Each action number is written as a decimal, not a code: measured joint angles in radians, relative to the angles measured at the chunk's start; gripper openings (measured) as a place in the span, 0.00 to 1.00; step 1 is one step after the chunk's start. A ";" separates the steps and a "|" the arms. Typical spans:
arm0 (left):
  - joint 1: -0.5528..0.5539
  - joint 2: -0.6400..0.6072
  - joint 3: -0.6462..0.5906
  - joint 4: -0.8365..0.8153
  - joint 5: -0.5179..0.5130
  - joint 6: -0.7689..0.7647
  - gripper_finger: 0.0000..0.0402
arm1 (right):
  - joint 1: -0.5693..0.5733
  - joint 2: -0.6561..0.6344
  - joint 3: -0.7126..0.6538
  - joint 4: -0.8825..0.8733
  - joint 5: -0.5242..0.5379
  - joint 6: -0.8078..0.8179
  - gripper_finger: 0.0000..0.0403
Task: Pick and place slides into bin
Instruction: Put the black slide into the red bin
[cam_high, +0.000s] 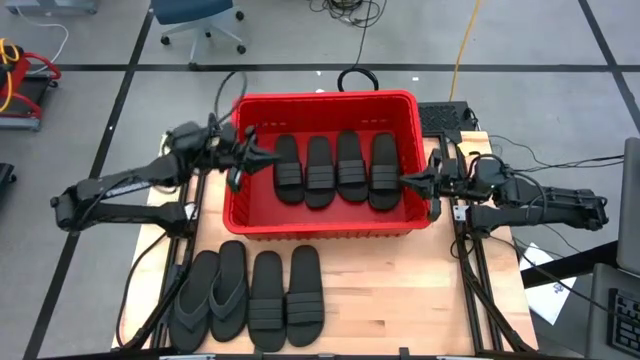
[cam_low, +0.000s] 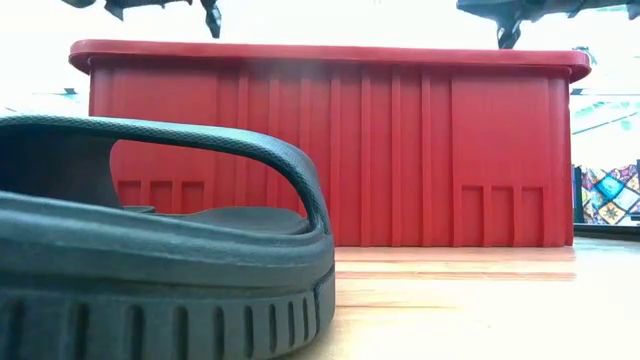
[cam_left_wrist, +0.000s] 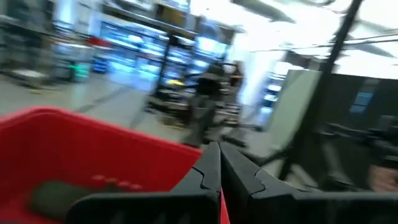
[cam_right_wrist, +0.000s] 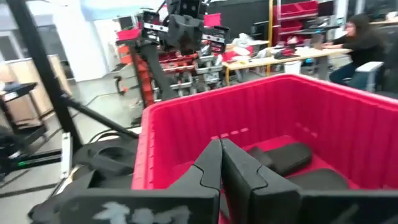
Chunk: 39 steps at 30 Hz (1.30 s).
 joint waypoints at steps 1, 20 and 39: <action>-0.025 -0.033 -0.007 -0.049 -0.063 0.023 0.00 | 0.000 0.000 0.000 0.005 -0.015 0.012 0.00; -0.474 -0.237 0.223 -0.980 -0.402 0.274 0.00 | 0.216 0.512 0.166 0.332 0.044 0.123 0.00; -0.485 -0.237 0.223 -0.949 -0.418 0.319 0.03 | 0.355 1.015 0.698 0.026 -0.222 0.202 0.05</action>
